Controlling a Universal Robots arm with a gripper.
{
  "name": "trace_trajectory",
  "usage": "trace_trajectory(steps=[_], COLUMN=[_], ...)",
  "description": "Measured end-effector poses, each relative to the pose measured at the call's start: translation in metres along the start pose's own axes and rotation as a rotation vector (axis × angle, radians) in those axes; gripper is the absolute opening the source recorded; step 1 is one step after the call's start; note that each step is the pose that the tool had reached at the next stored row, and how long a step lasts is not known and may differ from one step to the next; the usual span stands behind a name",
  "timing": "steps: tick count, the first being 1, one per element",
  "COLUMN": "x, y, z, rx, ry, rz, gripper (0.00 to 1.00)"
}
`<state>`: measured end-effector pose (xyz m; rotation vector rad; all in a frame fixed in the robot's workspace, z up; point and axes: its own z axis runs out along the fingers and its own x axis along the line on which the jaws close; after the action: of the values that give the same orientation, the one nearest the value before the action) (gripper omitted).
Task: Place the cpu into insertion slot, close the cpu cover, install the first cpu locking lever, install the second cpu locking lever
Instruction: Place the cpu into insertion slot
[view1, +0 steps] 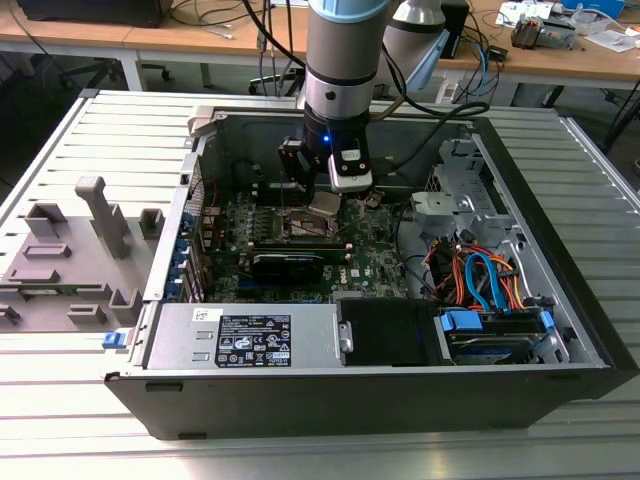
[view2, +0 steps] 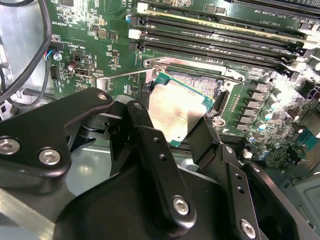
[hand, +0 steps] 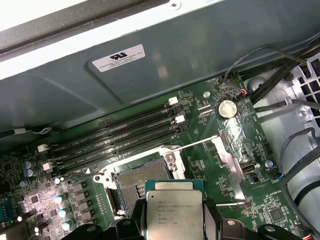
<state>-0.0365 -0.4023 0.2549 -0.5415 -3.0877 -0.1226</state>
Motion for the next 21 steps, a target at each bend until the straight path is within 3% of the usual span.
trace_trajectory(steps=[21], x=[0.0], y=[0.0], z=[0.0003], rx=[-0.0008], ry=[-0.003], rz=[0.04], gripper=[0.55])
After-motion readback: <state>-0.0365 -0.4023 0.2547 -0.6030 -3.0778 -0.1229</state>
